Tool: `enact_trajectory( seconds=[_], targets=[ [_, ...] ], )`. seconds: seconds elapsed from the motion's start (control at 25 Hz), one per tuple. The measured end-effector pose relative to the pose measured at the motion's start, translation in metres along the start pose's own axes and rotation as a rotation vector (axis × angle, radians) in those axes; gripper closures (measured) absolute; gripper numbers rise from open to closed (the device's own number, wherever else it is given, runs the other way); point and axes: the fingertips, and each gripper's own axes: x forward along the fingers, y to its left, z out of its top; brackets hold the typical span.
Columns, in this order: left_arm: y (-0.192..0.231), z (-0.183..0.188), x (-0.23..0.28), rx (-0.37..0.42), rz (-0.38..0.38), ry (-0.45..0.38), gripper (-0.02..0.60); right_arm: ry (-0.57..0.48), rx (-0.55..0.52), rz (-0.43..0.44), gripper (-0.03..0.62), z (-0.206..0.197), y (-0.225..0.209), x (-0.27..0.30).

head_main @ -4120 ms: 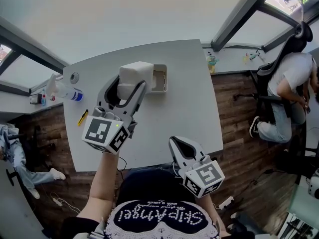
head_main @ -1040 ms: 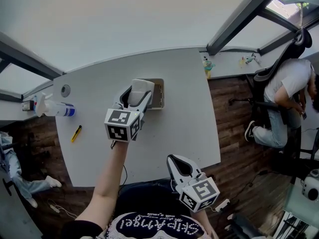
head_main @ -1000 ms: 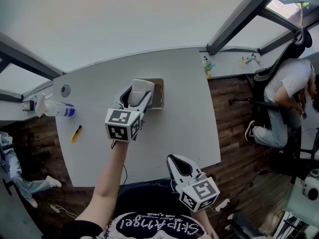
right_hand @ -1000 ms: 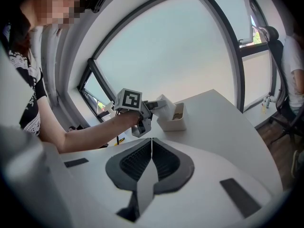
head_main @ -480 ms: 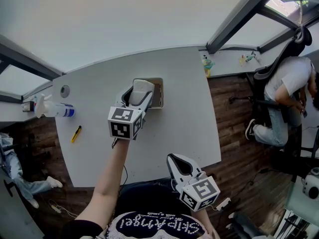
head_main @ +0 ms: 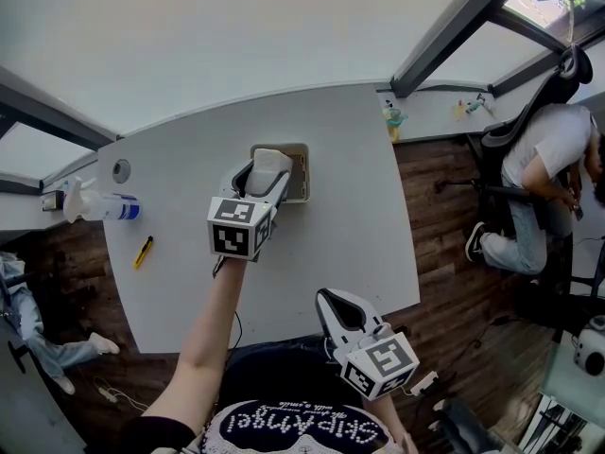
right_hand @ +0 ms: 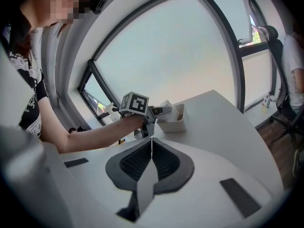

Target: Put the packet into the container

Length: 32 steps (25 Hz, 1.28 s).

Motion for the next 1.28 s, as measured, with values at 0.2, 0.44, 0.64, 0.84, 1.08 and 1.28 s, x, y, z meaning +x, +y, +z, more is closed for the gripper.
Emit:
enact_trajectory(
  seconds=[0.2, 0.44, 0.64, 0.84, 1.08, 1.28],
  targets=[
    [-0.001, -0.006, 0.003, 0.021, 0.011, 0.037, 0.304, 0.0, -0.015, 0.024, 0.579, 0.0, 0.003, -0.001],
    [0.002, -0.002, 0.007, 0.014, 0.009, 0.037, 0.304, 0.119, -0.009, 0.149, 0.579, -0.013, 0.022, 0.014],
    [0.0, -0.004, 0.011, 0.036, 0.004, 0.055, 0.304, 0.223, -0.034, 0.241, 0.579, -0.028, 0.042, 0.023],
    [-0.001, -0.004, 0.013, 0.039, 0.003, 0.062, 0.304, 0.231, -0.05, 0.249, 0.579, -0.032, 0.047, 0.021],
    [-0.002, -0.006, 0.017, 0.069, 0.013, 0.068, 0.304, 0.217, -0.062, 0.23, 0.579, -0.034, 0.048, 0.016],
    [-0.001, -0.006, 0.018, 0.071, 0.018, 0.07, 0.304, 0.206, -0.07, 0.223, 0.579, -0.035, 0.051, 0.011]
  ],
)
